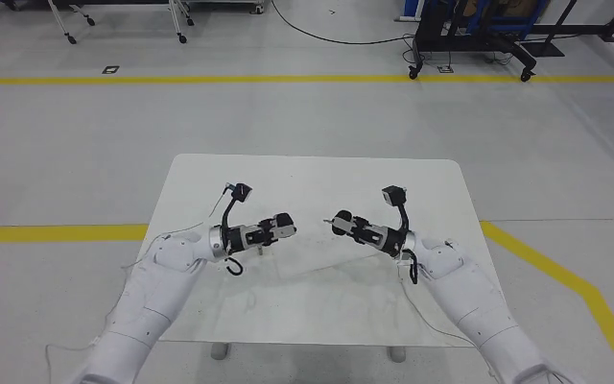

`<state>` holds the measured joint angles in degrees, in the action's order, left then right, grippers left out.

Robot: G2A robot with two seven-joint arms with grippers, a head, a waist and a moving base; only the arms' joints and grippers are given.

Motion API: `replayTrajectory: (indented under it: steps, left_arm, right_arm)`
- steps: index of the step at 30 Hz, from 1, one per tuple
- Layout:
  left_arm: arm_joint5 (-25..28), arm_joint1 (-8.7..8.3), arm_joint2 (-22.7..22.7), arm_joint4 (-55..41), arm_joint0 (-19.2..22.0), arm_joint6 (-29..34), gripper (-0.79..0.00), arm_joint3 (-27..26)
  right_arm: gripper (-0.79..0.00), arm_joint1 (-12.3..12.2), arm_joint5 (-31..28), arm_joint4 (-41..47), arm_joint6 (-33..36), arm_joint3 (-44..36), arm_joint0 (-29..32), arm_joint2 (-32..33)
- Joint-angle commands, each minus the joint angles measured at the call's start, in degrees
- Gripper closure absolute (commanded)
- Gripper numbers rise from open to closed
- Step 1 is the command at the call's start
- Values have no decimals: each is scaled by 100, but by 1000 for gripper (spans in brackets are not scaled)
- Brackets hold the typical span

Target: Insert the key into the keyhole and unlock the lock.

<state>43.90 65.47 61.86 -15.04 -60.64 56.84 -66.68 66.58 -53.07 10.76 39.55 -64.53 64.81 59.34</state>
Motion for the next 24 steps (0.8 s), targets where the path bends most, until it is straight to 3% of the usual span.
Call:
replayTrajectory:
  steps: [1,5,8,13,16,20,21,24]
  left_arm:
    - [-96,-96,291,95,-215,-60,-785,-260]
    - [-414,-289,897,797,-640,-251,-785,-933]
    - [-893,-433,1372,1737,-1114,-404,-785,-1771]
    - [-2561,-599,1951,4081,-2091,-778,-785,-3330]
    - [-3507,-600,1733,5041,-2325,-727,-785,-3826]
    - [-4185,-523,1055,5672,-1995,-560,-785,-3802]
    - [-4408,-501,862,5991,-1848,-484,-656,-3685]
    - [-4981,-406,341,6517,-1427,-343,-610,-3386]
  right_arm:
    - [0,0,1,-1,1,0,0,0]
    - [0,0,1,-1,1,0,0,0]
    - [0,0,1,-1,1,0,0,0]
    - [0,0,1,-1,1,0,0,0]
    - [0,0,1,-1,1,0,0,0]
    - [0,0,1,-1,1,0,0,0]
    - [0,0,1,-1,1,0,0,0]
    - [0,0,1,-1,1,0,0,0]
